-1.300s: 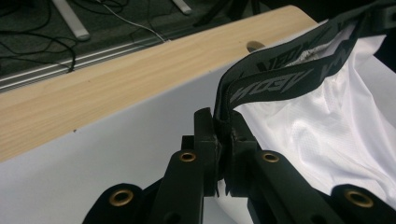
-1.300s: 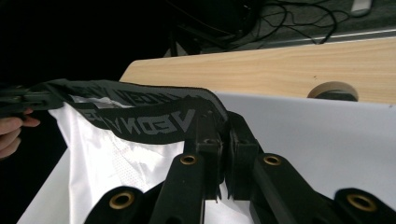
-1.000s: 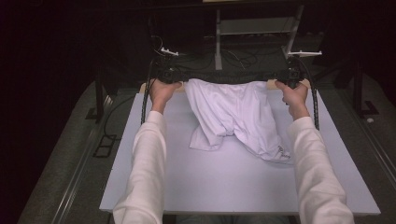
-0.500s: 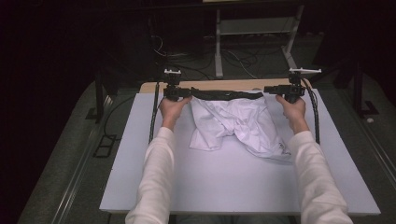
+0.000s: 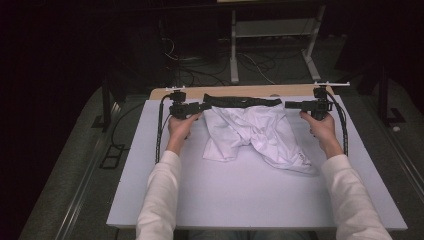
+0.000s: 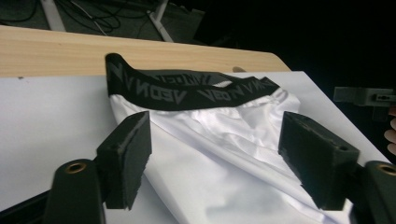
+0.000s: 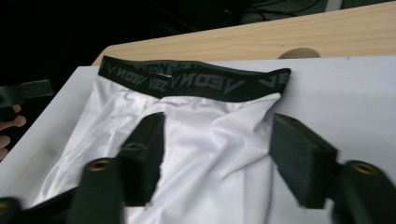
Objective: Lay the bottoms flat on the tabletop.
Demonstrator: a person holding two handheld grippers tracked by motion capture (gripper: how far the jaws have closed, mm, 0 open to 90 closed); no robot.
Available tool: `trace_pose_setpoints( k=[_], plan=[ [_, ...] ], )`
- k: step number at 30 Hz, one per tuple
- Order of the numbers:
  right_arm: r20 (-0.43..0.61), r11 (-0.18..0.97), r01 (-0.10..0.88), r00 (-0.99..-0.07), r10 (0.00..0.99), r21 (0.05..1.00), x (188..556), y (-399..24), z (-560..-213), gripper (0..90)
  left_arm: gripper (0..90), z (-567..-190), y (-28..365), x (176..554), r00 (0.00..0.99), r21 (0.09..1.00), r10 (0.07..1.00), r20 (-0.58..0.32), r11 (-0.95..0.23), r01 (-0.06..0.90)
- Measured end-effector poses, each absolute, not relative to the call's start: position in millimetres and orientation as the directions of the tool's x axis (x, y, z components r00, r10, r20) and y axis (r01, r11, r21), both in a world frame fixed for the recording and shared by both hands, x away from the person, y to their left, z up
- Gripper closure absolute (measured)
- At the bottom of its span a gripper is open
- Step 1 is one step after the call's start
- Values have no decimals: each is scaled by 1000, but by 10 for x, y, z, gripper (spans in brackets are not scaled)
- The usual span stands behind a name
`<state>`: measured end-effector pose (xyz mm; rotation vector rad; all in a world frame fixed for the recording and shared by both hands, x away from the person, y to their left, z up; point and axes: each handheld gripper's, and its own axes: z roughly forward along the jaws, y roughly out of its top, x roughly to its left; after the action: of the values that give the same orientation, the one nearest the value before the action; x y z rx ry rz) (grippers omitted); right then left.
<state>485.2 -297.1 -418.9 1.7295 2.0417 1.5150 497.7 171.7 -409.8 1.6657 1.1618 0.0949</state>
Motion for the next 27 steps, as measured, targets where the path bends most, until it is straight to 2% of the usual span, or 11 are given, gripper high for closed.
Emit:
trace_pose_setpoints(
  k=[1, 2, 3, 5, 7, 17, 27],
  plan=[
    [503, -109, 712, -372, 780, 694, 4825, -2968, -4180, 266, 219, -4091, 1712, 4954, 531, 775, 715, -455, 24, 632],
    [493, -89, 706, -393, 776, 703, 4769, -2971, -4170, 157, 169, -4079, 1698, 4908, 541, 782, 708, -453, 24, 623],
    [493, -89, 706, -393, 776, 703, 4769, -2971, -4170, 157, 143, -4079, 1698, 4908, 541, 782, 708, -453, 24, 623],
    [501, -81, 708, -409, 762, 701, 4702, -2982, -4164, 96, 112, -4069, 1684, 4842, 564, 794, 691, -452, 23, 608],
    [497, -77, 700, -421, 759, 710, 4640, -2986, -4164, 10, 13, -4062, 1674, 4786, 571, 798, 688, -447, 19, 602],
    [500, -78, 678, -455, 737, 731, 4309, -3015, -4211, 0, 0, -4089, 1685, 4414, 621, 844, 673, -402, 8, 537],
    [499, -78, 678, -454, 738, 731, 3949, -3022, -4217, 2, 0, -4114, 1501, 4162, 659, 840, 648, -382, -54, 540]
  ],
)
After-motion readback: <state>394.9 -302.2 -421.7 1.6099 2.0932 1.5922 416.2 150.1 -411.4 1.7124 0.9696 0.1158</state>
